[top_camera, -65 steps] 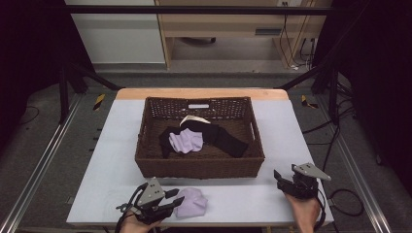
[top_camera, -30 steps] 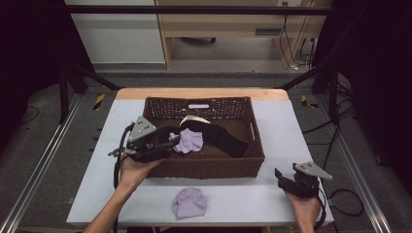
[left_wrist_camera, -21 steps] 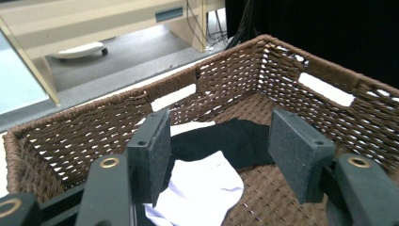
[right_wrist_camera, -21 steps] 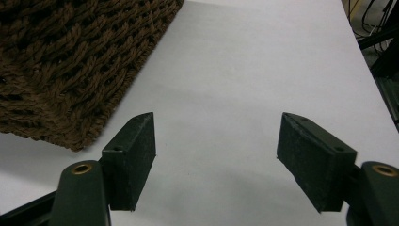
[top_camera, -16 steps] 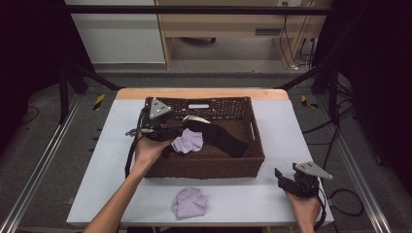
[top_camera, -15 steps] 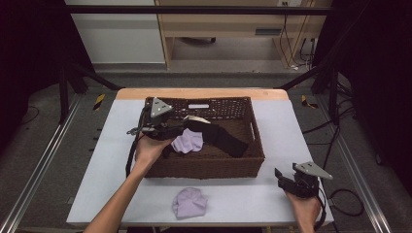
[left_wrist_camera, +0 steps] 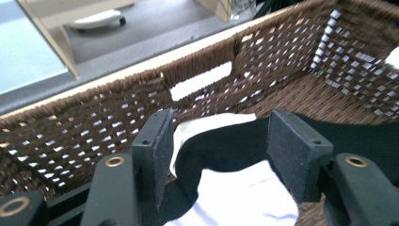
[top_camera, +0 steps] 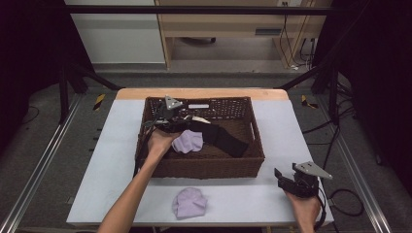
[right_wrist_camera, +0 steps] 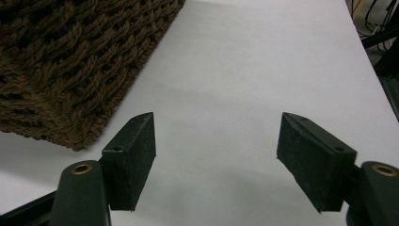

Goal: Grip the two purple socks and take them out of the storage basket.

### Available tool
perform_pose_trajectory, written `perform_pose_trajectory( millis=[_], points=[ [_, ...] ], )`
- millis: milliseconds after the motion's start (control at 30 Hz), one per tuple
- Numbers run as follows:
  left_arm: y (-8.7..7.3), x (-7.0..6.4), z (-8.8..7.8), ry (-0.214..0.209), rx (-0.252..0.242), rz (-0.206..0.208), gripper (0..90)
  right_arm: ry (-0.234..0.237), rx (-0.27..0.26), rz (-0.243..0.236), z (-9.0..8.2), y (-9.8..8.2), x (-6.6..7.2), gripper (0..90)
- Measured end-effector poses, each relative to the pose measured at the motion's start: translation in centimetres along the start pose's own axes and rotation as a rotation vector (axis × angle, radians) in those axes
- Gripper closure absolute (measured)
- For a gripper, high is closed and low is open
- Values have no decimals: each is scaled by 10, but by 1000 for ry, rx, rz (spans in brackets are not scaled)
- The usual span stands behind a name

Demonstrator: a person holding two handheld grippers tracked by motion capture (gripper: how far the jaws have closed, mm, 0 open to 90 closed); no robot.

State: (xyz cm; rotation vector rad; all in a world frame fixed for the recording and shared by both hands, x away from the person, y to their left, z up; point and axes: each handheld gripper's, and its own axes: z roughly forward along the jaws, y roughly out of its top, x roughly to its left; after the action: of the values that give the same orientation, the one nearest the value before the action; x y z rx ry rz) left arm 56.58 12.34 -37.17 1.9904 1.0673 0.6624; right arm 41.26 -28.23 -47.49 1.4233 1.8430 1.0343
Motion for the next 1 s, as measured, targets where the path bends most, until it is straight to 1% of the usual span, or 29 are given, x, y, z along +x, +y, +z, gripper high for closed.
perform_pose_trajectory(
  millis=[33, 67, 100, 133, 167, 200, 233, 300, 333, 367, 500, 533, 567, 633, 700, 767, 800, 833, 900, 933, 1000],
  points=[
    [0, 0, 0, 0, 0, 0, 410, 0, 0, 0, 0, 0, 0, 287],
    [-2, 0, 7, 4, 35, 1, 409, 0, -1, 0, 0, 0, 0, 287],
    [-2, 0, 7, 4, 35, 1, 410, 0, -1, 0, 0, 0, 0, 287],
    [-4, 0, 11, 5, 59, 8, 410, 0, -1, 0, 0, 0, 0, 287],
    [-5, 0, 13, 8, 73, 13, 410, 0, -1, 0, 0, 0, 0, 287],
    [-6, -1, 17, 2, 97, 14, 412, 0, -1, 0, 0, 0, 0, 287],
    [-6, -1, 17, -7, 100, 11, 415, 0, -1, -1, 0, 0, 0, 287],
    [-6, -1, 17, -6, 100, 11, 421, -1, 1, -2, 0, 0, 0, 288],
    [-8, -2, 18, -7, 112, 14, 422, -2, 1, -4, 0, 0, 0, 288],
    [-8, -2, 18, -7, 112, 14, 424, -2, 1, -4, 0, 0, 0, 288],
    [-12, -4, 22, -9, 160, 21, 427, -3, 2, -5, 1, 0, 0, 288],
    [-13, -5, 24, -3, 182, 26, 431, -4, 1, -7, 1, 0, 1, 288],
    [-13, -5, 24, -3, 182, 26, 432, -4, 1, -6, 1, 0, 1, 288],
    [-15, -6, 28, -2, 217, 37, 432, -4, 2, -5, 1, 0, 1, 288],
    [-16, -6, 31, -7, 252, 39, 433, -4, 2, -8, 1, 0, 1, 288],
    [-17, -5, 35, -13, 281, 33, 435, -5, 3, -10, 1, 0, 1, 288],
    [-18, -5, 37, -16, 304, 30, 438, -5, 3, -10, 1, 0, 1, 289],
    [-18, -5, 37, -16, 304, 30, 438, -5, 3, -10, 1, 0, 1, 289],
    [-20, -5, 41, -11, 353, 38, 437, -4, 3, -9, 1, 0, 1, 289],
    [-20, -5, 41, -11, 353, 38, 437, -4, 3, -9, 1, 0, 1, 289],
    [-21, -5, 43, 3, 378, 50, 446, -3, 3, -9, 1, 0, 1, 289]
  ],
)
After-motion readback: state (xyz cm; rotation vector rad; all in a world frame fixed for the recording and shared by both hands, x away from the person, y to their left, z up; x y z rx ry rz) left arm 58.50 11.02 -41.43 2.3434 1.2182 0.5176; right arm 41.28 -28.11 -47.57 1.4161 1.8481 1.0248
